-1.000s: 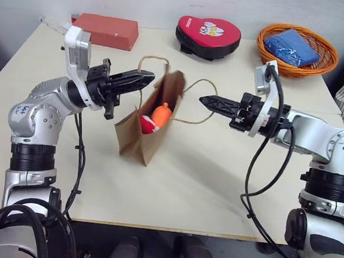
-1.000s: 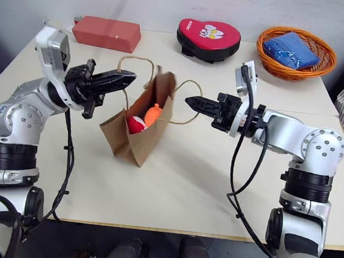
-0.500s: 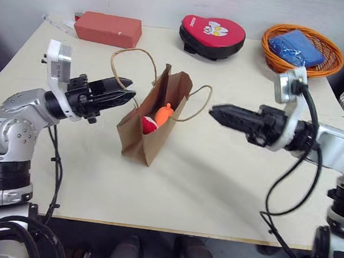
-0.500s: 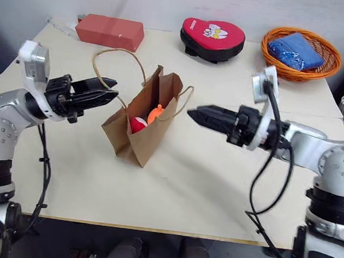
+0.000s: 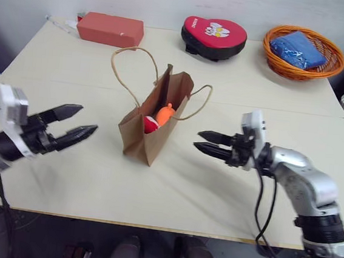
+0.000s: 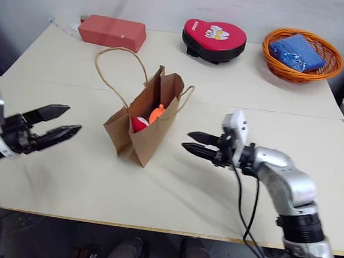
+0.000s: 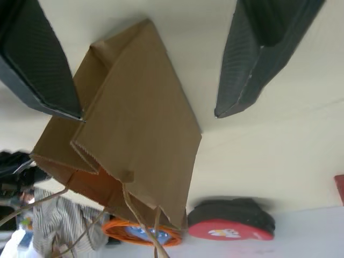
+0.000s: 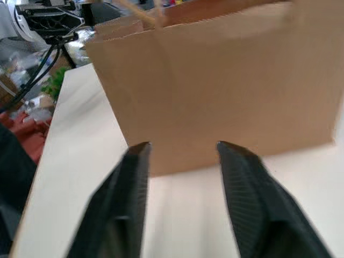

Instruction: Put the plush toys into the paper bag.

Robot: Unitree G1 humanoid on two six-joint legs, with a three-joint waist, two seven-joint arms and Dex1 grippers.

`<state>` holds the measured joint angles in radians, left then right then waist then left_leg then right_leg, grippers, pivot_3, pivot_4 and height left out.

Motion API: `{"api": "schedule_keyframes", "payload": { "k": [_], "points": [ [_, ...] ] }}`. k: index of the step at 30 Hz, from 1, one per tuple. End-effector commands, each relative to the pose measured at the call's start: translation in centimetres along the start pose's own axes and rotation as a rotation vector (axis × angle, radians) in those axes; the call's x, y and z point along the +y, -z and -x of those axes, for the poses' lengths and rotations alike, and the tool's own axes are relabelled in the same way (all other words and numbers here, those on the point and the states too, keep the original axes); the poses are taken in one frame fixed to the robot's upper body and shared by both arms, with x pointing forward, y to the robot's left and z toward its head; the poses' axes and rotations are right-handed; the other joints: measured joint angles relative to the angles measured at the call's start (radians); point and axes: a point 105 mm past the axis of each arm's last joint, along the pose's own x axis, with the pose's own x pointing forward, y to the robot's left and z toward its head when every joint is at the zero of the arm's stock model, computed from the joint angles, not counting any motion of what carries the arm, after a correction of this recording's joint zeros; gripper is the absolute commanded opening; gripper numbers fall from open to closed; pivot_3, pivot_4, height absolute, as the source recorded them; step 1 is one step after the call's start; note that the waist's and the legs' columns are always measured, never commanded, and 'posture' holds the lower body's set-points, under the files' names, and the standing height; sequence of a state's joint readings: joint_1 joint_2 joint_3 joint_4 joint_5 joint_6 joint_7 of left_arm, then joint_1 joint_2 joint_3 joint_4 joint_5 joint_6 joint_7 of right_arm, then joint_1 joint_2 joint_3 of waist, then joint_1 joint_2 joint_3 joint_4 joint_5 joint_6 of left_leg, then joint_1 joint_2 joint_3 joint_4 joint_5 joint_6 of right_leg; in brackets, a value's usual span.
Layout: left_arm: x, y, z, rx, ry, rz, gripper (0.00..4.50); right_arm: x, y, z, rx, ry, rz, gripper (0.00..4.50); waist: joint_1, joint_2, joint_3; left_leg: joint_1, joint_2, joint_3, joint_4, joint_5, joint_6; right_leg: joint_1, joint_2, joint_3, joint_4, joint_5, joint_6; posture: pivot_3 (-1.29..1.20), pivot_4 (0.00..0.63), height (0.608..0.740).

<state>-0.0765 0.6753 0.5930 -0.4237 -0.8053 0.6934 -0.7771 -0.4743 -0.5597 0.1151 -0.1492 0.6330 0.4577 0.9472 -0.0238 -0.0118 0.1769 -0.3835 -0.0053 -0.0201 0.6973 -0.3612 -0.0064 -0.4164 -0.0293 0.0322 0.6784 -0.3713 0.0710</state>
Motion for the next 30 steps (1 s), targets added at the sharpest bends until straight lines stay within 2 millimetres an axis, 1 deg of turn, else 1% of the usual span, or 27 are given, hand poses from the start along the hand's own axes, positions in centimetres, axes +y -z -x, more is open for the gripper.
{"api": "schedule_keyframes", "payload": {
  "k": [1,3,4,7,9,13,16,19,22,26,29,30],
  "points": [
    [-2.3,-0.9,-1.3,-0.076,-0.019,-0.057,4.5,0.6,-0.8,-1.6,-0.031,-0.045,0.164,0.75,0.003,0.0,0.0,0.0,0.0,0.0,0.0,0.0,0.0,0.0,0.0,0.0,0.0,0.0,0.0,0.0,0.15,0.74],
    [-3.6,0.4,-2.1,-0.061,-0.014,-0.057,4.5,0.9,-0.7,-2.8,-0.042,-0.052,0.175,0.12,0.001,-0.001,-0.001,0.0,0.0,0.0,0.001,0.0,0.0,0.001,0.0,0.0,0.0,0.001,0.001,0.0,0.15,0.74],
    [-4.0,0.7,-2.4,-0.068,-0.017,-0.043,4.5,1.0,-0.8,-3.3,-0.057,-0.049,0.194,0.05,-0.001,-0.001,-0.001,0.001,0.0,0.0,0.001,0.0,0.0,0.001,0.0,0.0,0.0,0.001,0.001,0.0,0.15,0.74],
    [-5.2,1.3,-4.0,-0.094,-0.018,-0.041,4.5,1.9,-1.4,-4.5,-0.077,-0.083,0.254,0.05,-0.004,-0.001,-0.001,0.002,0.0,0.0,0.0,0.0,0.0,0.002,0.0,0.0,0.0,0.001,0.001,0.0,0.15,0.74],
    [-5.7,1.6,-4.6,-0.096,-0.01,-0.044,4.5,2.3,-1.5,-4.8,-0.077,-0.093,0.268,0.05,-0.004,-0.001,-0.001,0.003,0.0,0.0,0.0,0.0,-0.001,0.002,0.0,0.0,0.0,0.001,0.001,0.0,0.15,0.74],
    [-5.8,2.5,-6.3,-0.087,-0.035,-0.083,4.5,2.5,-1.8,-5.6,-0.093,-0.071,0.27,0.05,-0.005,-0.001,-0.001,0.006,0.0,0.0,0.0,0.0,-0.001,0.005,0.001,0.001,0.0,0.001,0.001,0.0,0.15,0.74],
    [-6.2,2.6,-7.2,-0.104,-0.015,-0.073,4.5,2.3,-1.9,-6.1,-0.103,-0.053,0.282,0.05,-0.005,-0.001,-0.001,0.007,0.0,0.001,-0.001,0.0,-0.001,0.005,0.001,0.001,0.001,0.001,0.001,0.0,0.15,0.74],
    [-5.7,2.5,-8.1,-0.122,-0.038,-0.085,4.5,2.6,-2.1,-7.2,-0.125,-0.053,0.291,0.05,-0.006,-0.001,-0.001,0.007,0.0,0.001,-0.001,0.0,-0.001,0.005,0.001,0.001,0.001,0.001,0.001,0.0,0.15,0.74],
    [-5.1,2.8,-8.7,-0.117,-0.063,-0.09,4.5,2.8,-1.8,-7.8,-0.126,-0.062,0.295,0.05,-0.006,-0.001,-0.001,0.008,0.0,0.001,-0.001,0.0,-0.001,0.005,0.001,0.001,0.001,0.001,0.001,0.0,0.15,0.74],
    [-4.9,3.2,-8.9,-0.105,-0.066,-0.097,4.5,2.9,-1.6,-8.1,-0.128,-0.062,0.294,0.05,-0.005,-0.001,-0.001,0.008,0.0,0.001,0.0,0.0,-0.001,0.005,0.001,0.001,0.001,0.001,0.001,0.0,0.15,0.74],
    [-4.5,3.4,-8.5,-0.098,-0.079,-0.098,3.95,2.5,-1.3,-7.8,-0.116,-0.036,0.295,0.0,-0.006,-0.001,-0.001,0.008,0.0,0.001,-0.001,0.0,-0.001,0.005,0.001,0.001,0.001,0.001,0.001,0.0,0.15,0.74],
    [-4.2,3.4,-8.3,-0.091,-0.085,-0.1,3.62,2.3,-1.2,-7.7,-0.112,-0.026,0.298,0.0,-0.007,-0.001,-0.001,0.008,0.0,0.001,-0.001,0.0,-0.001,0.005,0.001,0.001,0.001,0.001,0.001,0.0,0.15,0.74]
  ]
}}
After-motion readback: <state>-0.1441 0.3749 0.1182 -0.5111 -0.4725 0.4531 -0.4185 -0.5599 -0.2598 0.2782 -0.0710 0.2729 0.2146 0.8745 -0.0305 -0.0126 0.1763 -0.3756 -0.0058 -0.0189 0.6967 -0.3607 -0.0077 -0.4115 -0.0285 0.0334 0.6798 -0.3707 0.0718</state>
